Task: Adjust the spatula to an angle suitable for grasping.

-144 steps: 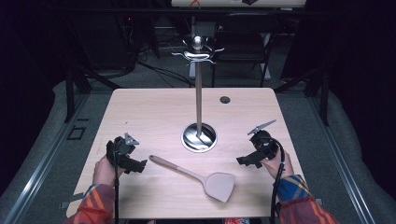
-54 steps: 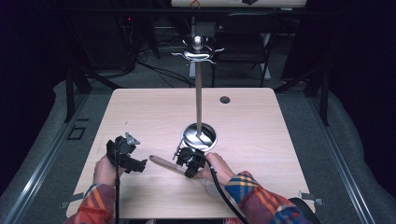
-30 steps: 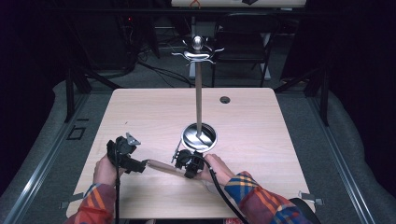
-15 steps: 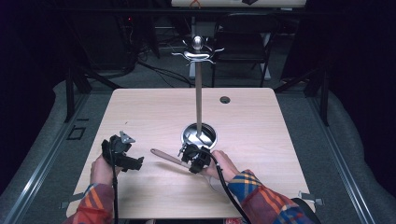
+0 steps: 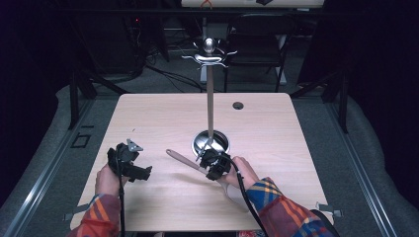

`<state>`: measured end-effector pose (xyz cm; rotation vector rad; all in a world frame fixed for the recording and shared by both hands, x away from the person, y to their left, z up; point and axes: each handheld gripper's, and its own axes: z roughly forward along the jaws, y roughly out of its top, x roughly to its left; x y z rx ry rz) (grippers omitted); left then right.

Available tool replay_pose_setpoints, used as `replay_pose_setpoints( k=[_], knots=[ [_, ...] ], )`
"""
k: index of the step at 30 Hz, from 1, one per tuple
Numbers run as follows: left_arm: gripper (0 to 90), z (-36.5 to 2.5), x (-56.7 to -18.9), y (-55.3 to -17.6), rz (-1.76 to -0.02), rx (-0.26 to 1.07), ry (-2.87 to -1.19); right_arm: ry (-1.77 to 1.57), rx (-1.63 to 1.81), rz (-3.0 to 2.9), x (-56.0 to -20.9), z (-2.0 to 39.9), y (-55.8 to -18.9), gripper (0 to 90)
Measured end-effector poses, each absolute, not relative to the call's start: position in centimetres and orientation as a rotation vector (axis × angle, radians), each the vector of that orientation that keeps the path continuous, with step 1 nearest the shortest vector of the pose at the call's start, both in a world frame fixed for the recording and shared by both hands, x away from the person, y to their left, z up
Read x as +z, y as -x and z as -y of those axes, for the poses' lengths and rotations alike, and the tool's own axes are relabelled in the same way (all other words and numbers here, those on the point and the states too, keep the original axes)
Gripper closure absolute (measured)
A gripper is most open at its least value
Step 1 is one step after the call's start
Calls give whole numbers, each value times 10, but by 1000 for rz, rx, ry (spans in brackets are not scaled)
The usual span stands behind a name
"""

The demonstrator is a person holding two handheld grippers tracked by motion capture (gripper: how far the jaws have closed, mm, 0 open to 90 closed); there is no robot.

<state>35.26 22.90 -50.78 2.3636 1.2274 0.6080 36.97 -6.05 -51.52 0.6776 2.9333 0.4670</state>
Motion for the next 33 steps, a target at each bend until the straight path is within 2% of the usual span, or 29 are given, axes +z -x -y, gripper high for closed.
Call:
replay_pose_setpoints(
  k=[33],
  knots=[
    [0,-228,-509,-352,-1214,594,-2378,-690,524,-2884,-498,87,-361,783]
  ],
)
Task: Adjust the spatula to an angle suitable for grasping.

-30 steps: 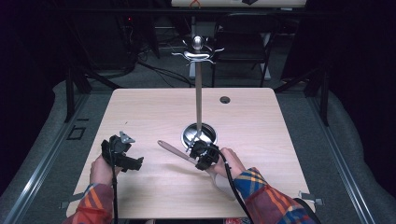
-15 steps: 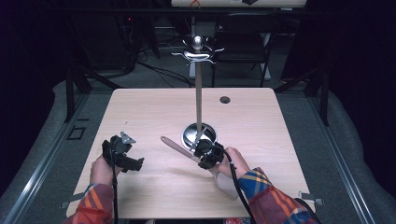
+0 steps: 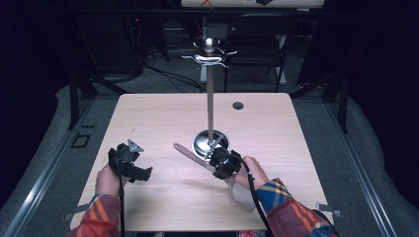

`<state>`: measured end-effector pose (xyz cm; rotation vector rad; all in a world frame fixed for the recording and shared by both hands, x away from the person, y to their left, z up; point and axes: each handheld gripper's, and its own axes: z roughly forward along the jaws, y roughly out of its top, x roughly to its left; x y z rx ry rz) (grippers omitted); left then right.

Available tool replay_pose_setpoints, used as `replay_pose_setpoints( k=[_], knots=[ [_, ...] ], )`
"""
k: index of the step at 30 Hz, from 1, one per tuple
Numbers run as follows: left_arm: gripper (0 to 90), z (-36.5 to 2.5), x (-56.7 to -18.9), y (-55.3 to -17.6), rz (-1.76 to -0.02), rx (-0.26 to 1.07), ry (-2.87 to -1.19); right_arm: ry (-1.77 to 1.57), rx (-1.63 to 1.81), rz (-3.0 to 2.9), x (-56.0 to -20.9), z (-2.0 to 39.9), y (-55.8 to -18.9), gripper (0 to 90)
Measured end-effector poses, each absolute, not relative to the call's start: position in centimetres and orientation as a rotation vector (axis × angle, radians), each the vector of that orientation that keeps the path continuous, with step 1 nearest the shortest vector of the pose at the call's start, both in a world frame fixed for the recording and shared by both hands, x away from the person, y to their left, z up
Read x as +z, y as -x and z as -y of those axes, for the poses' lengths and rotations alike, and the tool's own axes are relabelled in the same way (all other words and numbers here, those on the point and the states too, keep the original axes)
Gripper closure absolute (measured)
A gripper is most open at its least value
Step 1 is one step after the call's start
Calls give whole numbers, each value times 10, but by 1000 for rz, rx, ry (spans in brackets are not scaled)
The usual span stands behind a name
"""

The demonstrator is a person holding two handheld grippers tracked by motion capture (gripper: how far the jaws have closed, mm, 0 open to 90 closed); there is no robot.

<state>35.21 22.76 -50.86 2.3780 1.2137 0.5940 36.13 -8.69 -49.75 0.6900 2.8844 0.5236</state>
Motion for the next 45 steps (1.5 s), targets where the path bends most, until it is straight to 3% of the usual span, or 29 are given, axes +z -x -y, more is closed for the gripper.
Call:
replay_pose_setpoints(
  k=[24,45],
  knots=[
    [0,-226,-510,-353,-1201,574,-2401,-934,428,-2808,-501,155,-374,782],
    [0,-225,-510,-353,-1199,571,-2409,-1103,300,-2758,-515,189,-389,780]
  ],
)
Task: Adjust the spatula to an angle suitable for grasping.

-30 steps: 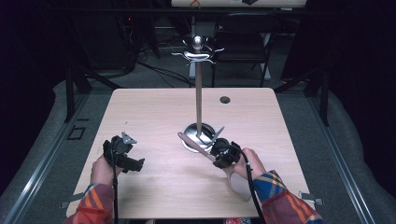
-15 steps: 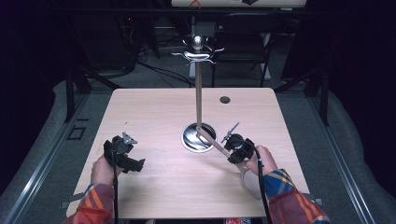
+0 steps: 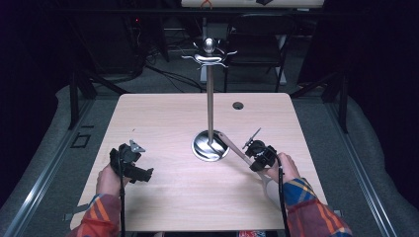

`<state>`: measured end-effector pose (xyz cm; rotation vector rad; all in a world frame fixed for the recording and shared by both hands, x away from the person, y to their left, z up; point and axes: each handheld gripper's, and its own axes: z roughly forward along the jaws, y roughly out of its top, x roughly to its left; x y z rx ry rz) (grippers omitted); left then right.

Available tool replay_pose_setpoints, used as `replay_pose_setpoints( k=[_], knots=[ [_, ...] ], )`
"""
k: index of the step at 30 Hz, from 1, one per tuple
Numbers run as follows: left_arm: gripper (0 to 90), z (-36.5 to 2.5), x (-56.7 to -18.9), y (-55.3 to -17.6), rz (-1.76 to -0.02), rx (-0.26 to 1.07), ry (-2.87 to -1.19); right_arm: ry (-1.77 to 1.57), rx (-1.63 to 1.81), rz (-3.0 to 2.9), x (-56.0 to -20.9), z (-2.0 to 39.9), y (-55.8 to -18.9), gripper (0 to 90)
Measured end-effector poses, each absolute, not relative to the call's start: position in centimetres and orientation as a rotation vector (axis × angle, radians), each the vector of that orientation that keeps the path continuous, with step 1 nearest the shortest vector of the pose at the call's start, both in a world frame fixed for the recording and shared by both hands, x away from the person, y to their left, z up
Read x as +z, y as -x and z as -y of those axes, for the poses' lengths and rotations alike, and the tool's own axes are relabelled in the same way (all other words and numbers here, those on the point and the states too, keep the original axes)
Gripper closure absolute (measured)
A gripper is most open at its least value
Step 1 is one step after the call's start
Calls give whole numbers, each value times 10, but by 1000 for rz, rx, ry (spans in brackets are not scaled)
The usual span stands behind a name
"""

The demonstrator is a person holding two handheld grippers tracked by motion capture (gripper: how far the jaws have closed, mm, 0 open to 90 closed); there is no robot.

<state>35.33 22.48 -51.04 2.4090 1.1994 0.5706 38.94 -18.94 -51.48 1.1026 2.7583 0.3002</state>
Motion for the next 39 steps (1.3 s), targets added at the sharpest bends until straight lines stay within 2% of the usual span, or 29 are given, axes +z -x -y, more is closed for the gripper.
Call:
replay_pose_setpoints(
  k=[23,24,28,36,39],
  knots=[
    [0,-222,-511,-354,-1183,564,-2431,-1338,192,-2680,-534,212,-412,763],
    [0,-222,-511,-354,-1181,564,-2432,-1347,205,-2673,-535,211,-412,752],
    [0,-221,-512,-354,-1179,565,-2432,-1357,204,-2704,-532,213,-415,602],
    [0,-219,-512,-354,-1171,563,-2443,-1339,255,-2701,-529,206,-423,529],
    [0,-219,-512,-354,-1172,564,-2443,-1322,269,-2709,-530,202,-426,529]
  ],
)
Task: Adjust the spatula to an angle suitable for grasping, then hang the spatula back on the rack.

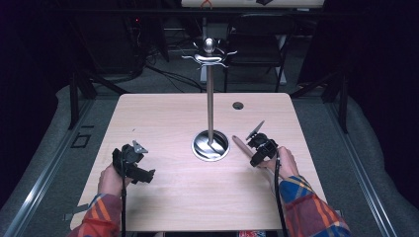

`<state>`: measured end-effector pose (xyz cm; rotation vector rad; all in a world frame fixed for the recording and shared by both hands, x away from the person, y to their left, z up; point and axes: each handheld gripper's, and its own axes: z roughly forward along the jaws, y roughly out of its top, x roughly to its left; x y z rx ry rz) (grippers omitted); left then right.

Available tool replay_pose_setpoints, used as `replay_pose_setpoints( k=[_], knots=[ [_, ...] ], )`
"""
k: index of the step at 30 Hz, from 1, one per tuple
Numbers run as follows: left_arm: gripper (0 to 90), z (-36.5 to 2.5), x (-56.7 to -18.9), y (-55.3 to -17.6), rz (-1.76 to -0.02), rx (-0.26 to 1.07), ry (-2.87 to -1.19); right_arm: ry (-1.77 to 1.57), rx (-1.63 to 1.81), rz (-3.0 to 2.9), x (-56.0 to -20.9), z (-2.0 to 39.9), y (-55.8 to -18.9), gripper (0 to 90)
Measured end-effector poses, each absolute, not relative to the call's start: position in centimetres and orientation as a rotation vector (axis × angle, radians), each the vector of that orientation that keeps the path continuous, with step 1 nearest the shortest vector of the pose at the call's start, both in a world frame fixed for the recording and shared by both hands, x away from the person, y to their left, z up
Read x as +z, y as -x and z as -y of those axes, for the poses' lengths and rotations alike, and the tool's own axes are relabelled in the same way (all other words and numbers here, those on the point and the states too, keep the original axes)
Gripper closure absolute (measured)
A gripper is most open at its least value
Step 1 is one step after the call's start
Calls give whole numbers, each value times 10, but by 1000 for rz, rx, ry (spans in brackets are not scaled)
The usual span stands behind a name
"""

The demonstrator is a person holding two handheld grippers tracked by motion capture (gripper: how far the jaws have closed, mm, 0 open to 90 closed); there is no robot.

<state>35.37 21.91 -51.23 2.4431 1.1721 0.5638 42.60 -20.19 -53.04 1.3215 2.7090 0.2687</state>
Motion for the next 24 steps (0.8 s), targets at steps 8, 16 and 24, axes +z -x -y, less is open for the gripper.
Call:
replay_pose_setpoints(
  k=[8,16,24],
  knots=[
    [0,-219,-513,-353,-1173,561,-2448,-1291,222,-2706,-534,192,-435,609],
    [0,-217,-514,-354,-1166,559,-2457,-1286,181,-2693,-541,188,-443,667],
    [0,-216,-513,-352,-1155,578,-2451,-1301,187,-2669,-544,189,-445,752]
  ],
)
